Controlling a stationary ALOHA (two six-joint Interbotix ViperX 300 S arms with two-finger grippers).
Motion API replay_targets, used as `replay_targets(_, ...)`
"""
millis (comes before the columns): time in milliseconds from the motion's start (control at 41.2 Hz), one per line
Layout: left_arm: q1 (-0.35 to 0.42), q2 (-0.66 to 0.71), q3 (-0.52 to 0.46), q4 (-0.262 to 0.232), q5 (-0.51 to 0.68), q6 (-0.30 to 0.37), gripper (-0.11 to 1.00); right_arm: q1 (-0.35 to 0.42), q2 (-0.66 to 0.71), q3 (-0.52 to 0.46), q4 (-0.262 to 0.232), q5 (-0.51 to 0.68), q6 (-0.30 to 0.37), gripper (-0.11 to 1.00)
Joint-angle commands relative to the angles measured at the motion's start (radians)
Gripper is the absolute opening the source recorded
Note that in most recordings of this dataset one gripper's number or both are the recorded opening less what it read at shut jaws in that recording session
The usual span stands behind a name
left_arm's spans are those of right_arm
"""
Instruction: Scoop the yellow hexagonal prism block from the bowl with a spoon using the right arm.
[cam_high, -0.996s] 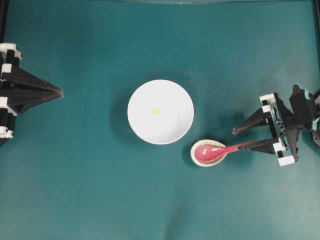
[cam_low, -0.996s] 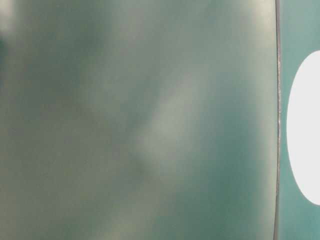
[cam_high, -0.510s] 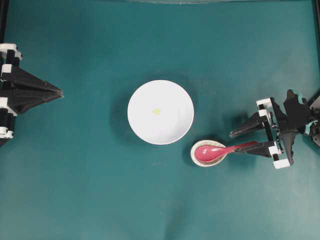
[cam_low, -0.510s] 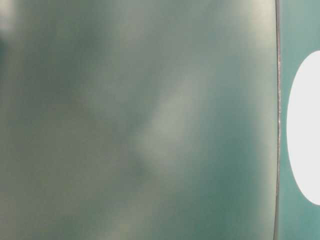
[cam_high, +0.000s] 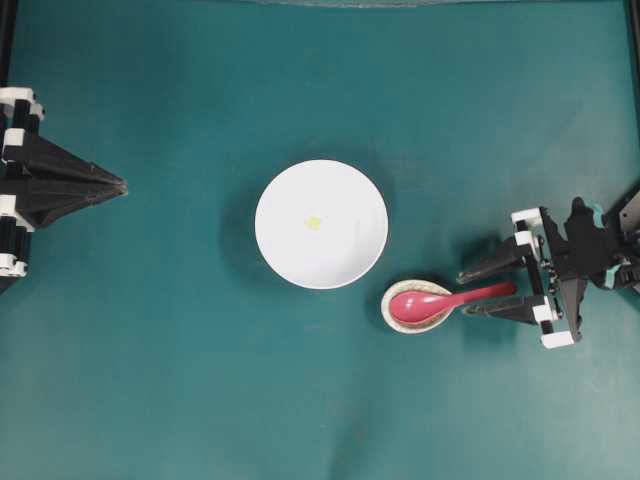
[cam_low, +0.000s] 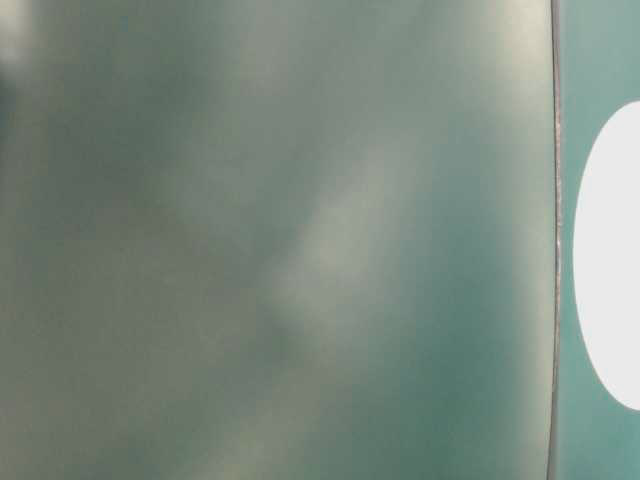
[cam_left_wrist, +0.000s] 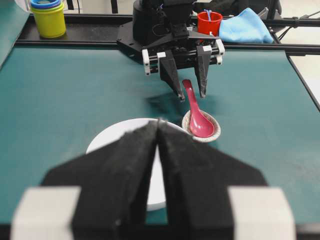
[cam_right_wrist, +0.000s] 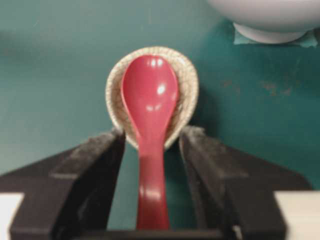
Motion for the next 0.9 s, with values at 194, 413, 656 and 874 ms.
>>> replay_targets(194,0.0,0.006,-0.026,0.003,-0.003,-0.002,0.09,0.014,-0.009,-0.008,0.018,-0.002,-0.002,0.54)
replay_targets(413,0.0,0.005,-0.026,0.003,-0.002,-0.002,0.09,0.025,-0.006,-0.012,0.023,0.043,-0.002,0.54)
replay_targets(656,0.0,0.005,-0.026,0.003,0.002,-0.002,0.09,0.025,-0.006,-0.015,0.023,0.066,-0.002,0.54)
replay_targets(874,0.0,0.005,-0.028,0.003,0.002,-0.002,0.09,0.025,-0.006,-0.015,0.023,0.071,-0.002,0.54)
